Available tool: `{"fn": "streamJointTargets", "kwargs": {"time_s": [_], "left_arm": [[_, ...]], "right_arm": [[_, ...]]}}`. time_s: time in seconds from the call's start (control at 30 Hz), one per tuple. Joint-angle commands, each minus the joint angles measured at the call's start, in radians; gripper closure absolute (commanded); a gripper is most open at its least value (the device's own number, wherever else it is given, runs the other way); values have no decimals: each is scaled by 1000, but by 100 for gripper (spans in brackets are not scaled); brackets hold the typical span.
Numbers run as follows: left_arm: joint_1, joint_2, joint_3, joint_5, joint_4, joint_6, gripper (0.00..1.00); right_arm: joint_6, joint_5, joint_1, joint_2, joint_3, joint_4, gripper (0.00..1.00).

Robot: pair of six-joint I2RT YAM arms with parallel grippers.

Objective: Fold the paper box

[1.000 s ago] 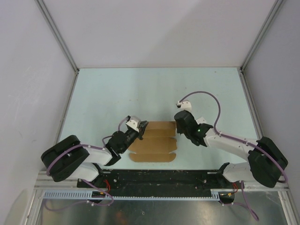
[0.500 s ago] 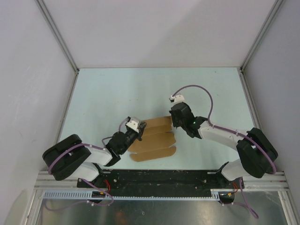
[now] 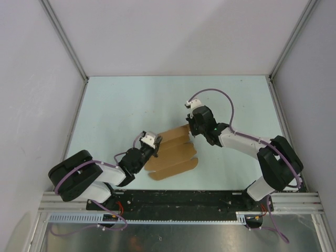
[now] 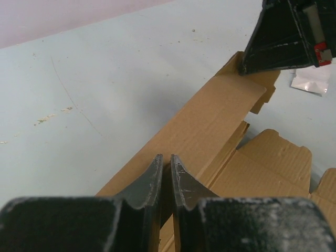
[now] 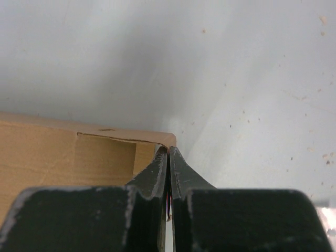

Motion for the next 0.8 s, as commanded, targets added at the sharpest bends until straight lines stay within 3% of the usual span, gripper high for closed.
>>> {"fn": "streamJointTargets", "kwargs": {"time_s": [0.0, 0.33, 0.63, 0.77], "left_arm": [[-4, -15, -12, -24, 14, 37, 85], [-4, -12, -10, -56, 14, 63, 85], [-4, 0, -6, -56, 14, 61, 85], [-4, 5, -6, -55, 14, 58, 85]], "right_arm": [[-64, -112, -14, 55, 101, 48, 99], [-74, -141, -19, 153, 187, 23, 99], [14, -144, -23, 138, 216, -5, 92], [51, -158, -25, 139, 222, -7, 85]]}}
